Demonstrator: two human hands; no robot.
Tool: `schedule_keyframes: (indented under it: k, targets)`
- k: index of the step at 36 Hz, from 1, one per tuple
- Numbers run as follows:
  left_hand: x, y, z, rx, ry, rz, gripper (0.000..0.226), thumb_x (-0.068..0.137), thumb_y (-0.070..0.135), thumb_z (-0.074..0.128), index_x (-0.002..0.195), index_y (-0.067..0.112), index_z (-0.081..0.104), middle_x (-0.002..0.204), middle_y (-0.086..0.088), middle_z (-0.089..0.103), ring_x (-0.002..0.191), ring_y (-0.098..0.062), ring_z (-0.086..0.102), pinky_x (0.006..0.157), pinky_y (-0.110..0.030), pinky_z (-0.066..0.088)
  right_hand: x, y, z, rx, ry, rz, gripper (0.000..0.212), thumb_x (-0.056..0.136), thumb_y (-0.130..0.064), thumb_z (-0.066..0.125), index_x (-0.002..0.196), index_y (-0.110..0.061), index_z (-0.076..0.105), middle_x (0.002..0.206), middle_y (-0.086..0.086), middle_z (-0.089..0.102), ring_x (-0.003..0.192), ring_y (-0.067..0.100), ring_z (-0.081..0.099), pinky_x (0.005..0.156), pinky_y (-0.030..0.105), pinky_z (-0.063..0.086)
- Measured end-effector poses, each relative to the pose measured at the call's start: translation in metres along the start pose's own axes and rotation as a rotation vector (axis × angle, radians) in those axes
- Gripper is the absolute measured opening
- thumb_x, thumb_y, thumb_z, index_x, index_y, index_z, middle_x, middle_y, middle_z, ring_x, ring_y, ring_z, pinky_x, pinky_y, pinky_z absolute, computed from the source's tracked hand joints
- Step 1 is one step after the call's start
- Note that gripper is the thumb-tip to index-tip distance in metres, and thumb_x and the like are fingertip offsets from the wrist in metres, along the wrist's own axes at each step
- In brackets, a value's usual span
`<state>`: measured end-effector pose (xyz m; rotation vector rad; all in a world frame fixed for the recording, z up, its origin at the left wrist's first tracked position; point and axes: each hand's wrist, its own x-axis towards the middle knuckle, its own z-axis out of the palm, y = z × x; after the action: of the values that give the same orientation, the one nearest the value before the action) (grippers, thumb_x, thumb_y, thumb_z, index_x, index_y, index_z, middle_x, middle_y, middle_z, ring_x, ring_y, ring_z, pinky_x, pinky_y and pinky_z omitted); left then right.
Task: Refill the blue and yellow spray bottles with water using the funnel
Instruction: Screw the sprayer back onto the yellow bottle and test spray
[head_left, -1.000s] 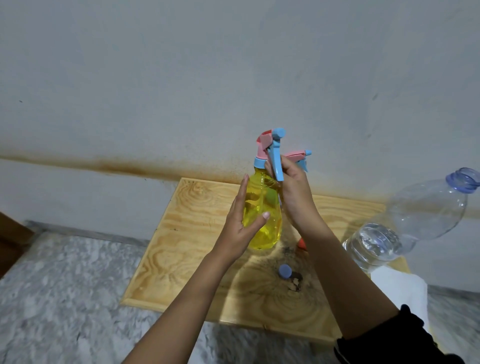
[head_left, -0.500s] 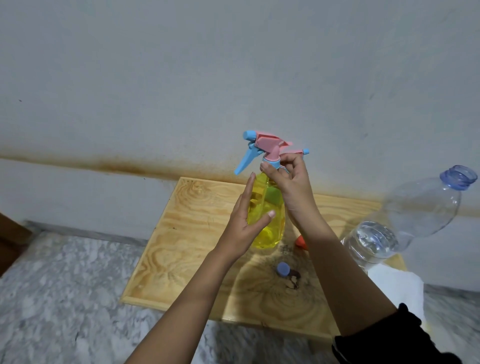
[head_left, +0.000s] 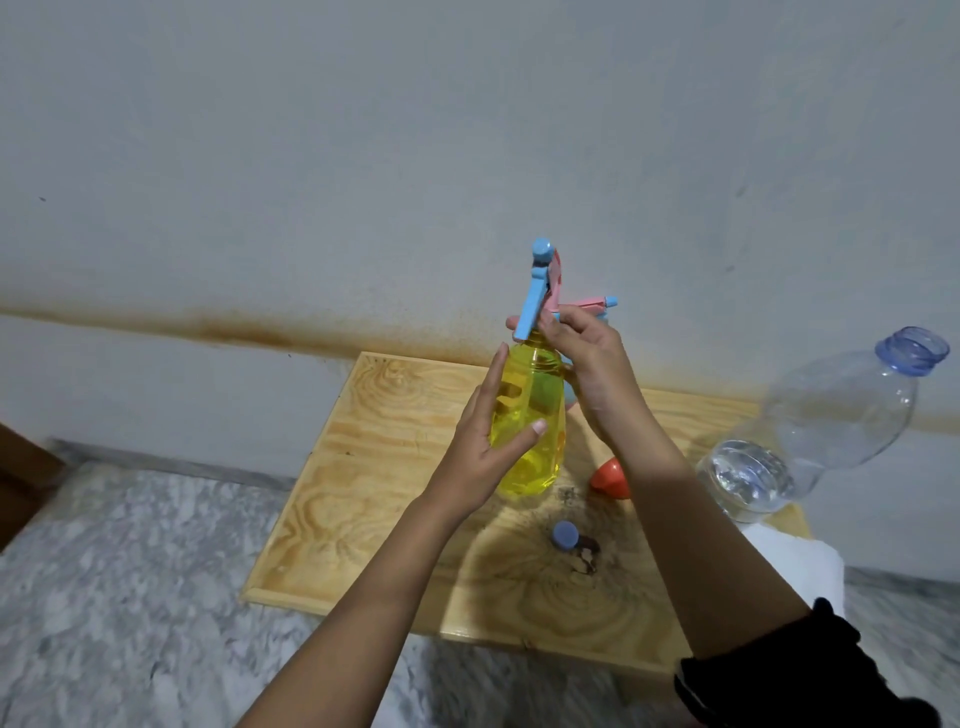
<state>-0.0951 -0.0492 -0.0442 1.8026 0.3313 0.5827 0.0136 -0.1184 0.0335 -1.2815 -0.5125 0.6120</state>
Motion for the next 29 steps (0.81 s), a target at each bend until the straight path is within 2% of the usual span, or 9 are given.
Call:
schedule_keyframes:
  k: [2,4,9,12,15,17,23,27,29]
  targets:
    - [0.0,0.0,-0.002,0.005,-0.003,-0.005,0.074,0.088,0.036,0.061,0.137,0.064,0.013,0.14,0.043,0.02,0.135,0.017,0.019,0.101,0.0,0.023,0.001,-0.001,-0.001,-0.033,-0.01,0.007,0.019,0.092,-0.011,0.054,0.106,0.003,0.057,0.105,0.024,0.067,0.08,0.016,0.065,0.07,0.024,0.053]
    - [0.0,-0.001,-0.002,0.015,-0.002,-0.005,0.074,0.088,0.035,0.061,0.137,0.063,0.013,0.139,0.047,0.019,0.133,0.019,0.018,0.098,0.002,0.022,0.001,0.0,0.0,-0.06,0.018,-0.008,0.009,0.089,-0.009,0.059,0.096,-0.005,0.057,0.093,0.015,0.071,0.077,0.012,0.066,0.07,0.023,0.054]
    - [0.002,0.001,0.0,0.029,-0.007,0.003,0.072,0.084,0.048,0.058,0.131,0.072,0.009,0.137,0.053,0.012,0.135,0.02,0.011,0.1,0.0,0.018,-0.001,0.01,0.01,-0.125,0.148,-0.102,0.034,0.077,-0.013,0.075,0.094,-0.012,0.046,0.095,0.011,0.059,0.088,0.017,0.061,0.083,0.031,0.05]
    - [0.004,0.004,0.0,0.023,0.004,0.013,0.071,0.083,0.05,0.056,0.13,0.072,0.008,0.138,0.053,0.01,0.135,0.02,0.009,0.099,0.001,0.017,-0.004,0.011,0.015,-0.079,0.125,-0.089,0.032,0.086,-0.021,0.067,0.11,-0.008,0.051,0.111,0.013,0.062,0.105,0.02,0.061,0.092,0.03,0.047]
    - [0.003,0.003,-0.002,0.022,0.005,0.018,0.071,0.087,0.042,0.058,0.133,0.068,0.01,0.139,0.051,0.012,0.134,0.021,0.011,0.096,0.005,0.018,-0.006,0.012,0.015,-0.091,0.097,-0.064,0.03,0.088,-0.04,0.053,0.107,-0.018,0.061,0.114,0.014,0.065,0.11,0.026,0.06,0.099,0.044,0.045]
    - [0.003,0.002,-0.003,0.026,0.008,0.018,0.071,0.085,0.046,0.058,0.133,0.069,0.01,0.139,0.05,0.013,0.134,0.02,0.011,0.096,0.006,0.018,-0.007,0.013,0.014,-0.07,0.116,-0.065,0.031,0.087,-0.04,0.053,0.106,-0.017,0.064,0.112,0.013,0.066,0.109,0.028,0.06,0.102,0.051,0.043]
    - [0.003,0.002,-0.004,0.03,0.025,0.043,0.072,0.082,0.048,0.057,0.134,0.067,0.011,0.139,0.05,0.014,0.136,0.018,0.012,0.1,0.003,0.017,-0.007,0.013,0.017,0.1,0.218,-0.082,0.031,0.081,-0.009,0.07,0.109,-0.009,0.056,0.11,0.013,0.064,0.104,0.022,0.061,0.096,0.034,0.048]
    - [0.004,0.002,-0.003,0.045,0.034,0.045,0.072,0.081,0.052,0.056,0.132,0.071,0.009,0.139,0.051,0.013,0.136,0.017,0.012,0.1,0.002,0.016,-0.008,0.012,0.024,0.096,0.279,-0.187,0.033,0.076,-0.003,0.073,0.099,-0.014,0.052,0.104,0.009,0.063,0.098,0.018,0.062,0.082,0.021,0.051]
    - [0.005,0.003,-0.002,0.048,0.042,0.049,0.073,0.081,0.052,0.056,0.132,0.071,0.008,0.137,0.052,0.012,0.136,0.017,0.012,0.1,0.001,0.016,-0.009,0.013,0.026,0.054,0.289,-0.244,0.031,0.078,-0.006,0.073,0.097,-0.018,0.051,0.103,0.006,0.062,0.099,0.018,0.063,0.087,0.025,0.052]
